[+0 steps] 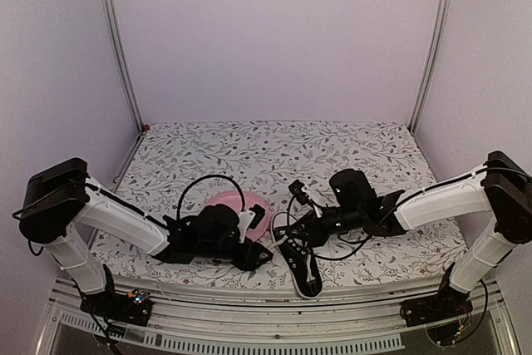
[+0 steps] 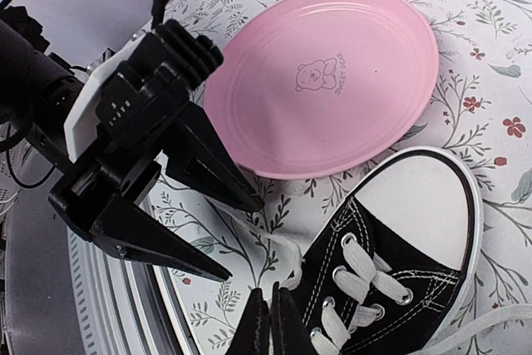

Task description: Tie the shoes

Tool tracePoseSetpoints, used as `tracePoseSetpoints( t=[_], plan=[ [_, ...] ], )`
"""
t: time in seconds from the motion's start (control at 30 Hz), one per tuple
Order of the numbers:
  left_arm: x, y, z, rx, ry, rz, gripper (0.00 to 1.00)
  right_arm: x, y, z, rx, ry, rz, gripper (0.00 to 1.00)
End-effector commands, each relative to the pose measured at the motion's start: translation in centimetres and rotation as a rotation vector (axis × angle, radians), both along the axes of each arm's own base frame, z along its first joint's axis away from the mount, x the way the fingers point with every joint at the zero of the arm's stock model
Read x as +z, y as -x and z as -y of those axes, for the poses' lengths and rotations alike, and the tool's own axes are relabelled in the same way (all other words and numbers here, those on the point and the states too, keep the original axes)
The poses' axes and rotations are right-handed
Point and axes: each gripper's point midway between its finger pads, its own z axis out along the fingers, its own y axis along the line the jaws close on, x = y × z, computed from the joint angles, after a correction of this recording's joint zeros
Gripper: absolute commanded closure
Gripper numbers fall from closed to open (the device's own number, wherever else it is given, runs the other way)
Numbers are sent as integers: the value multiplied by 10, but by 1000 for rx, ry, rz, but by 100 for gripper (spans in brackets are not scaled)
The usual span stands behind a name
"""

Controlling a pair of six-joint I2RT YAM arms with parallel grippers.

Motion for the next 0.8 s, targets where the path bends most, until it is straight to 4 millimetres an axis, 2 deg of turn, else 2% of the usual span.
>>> tracePoseSetpoints(
  t=[0.0, 0.23, 0.3, 0.43, 0.53, 0.67, 0.77],
  plan=[
    [-9, -1, 7, -19, -48, 25, 50, 13, -5, 0, -37, -45, 16, 98],
    [-20, -4, 13, -19, -100, 37, 60, 18, -3, -1, -30, -65, 17, 98],
    [-24, -5, 12, -11, -118, 43, 70, 21, -3, -1, -33, -74, 18, 98],
    [-29, -10, 6, 33, -161, 63, 100, 25, -2, 2, -41, -94, 23, 98],
    [-27, -18, -2, 102, -177, 91, 100, 27, -2, 4, -49, -100, 17, 97],
    [16, -31, -4, 178, -97, 170, 100, 21, 5, 7, -32, -98, -11, 95],
    [59, -43, -2, 212, -14, 245, 100, 14, 14, 8, -4, -95, -51, 86]
  ],
)
